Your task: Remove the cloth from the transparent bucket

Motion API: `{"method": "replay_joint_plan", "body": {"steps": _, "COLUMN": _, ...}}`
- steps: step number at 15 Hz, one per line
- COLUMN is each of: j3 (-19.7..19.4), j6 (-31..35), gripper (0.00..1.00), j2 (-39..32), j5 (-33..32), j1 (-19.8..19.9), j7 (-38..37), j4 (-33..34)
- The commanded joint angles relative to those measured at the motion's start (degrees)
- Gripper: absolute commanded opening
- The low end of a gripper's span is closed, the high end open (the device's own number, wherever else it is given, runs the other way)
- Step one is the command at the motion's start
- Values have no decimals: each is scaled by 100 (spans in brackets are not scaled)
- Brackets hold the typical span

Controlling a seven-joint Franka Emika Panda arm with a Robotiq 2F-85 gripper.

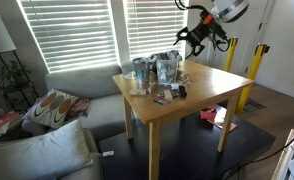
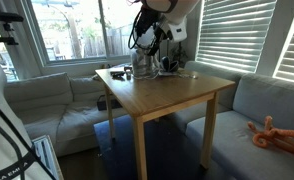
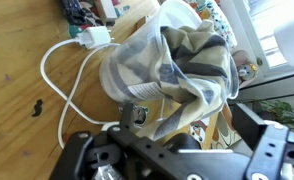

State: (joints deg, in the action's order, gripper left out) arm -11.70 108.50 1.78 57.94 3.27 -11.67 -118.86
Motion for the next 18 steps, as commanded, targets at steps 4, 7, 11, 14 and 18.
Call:
{"method": "replay_joint_plan", "body": {"steps": 4, "j3": 261, "j6": -51, "gripper": 100, "j2": -715, "j5": 1121, "j1": 140, "j7": -1192, "j4": 352}}
{"method": "replay_joint_plan", "body": {"steps": 7, "j3": 366, "j6": 317, "gripper": 100, "j2": -897, "j5": 1457, "j1": 90, "j7": -1426, "j4": 391}}
{"method": "replay_joint_plan", "body": {"steps": 11, "j3": 536, "j6": 1309, "gripper": 68, "j2": -924, "j5": 1584, "j1": -27, "j7": -1248, "j4": 328}}
{"method": "replay_joint_plan", "body": {"steps": 14, "j3": 672, "j6": 1835, "gripper": 46, "j2": -836, "j5": 1594, "j1": -66, "j7": -1028, "j4": 292}}
{"method": "replay_joint_plan", "body": {"steps": 18, "j3": 738, "j6": 1642, "gripper": 17, "j2": -648, "j5": 1530, "j1": -15, "j7": -786, "j4": 283}}
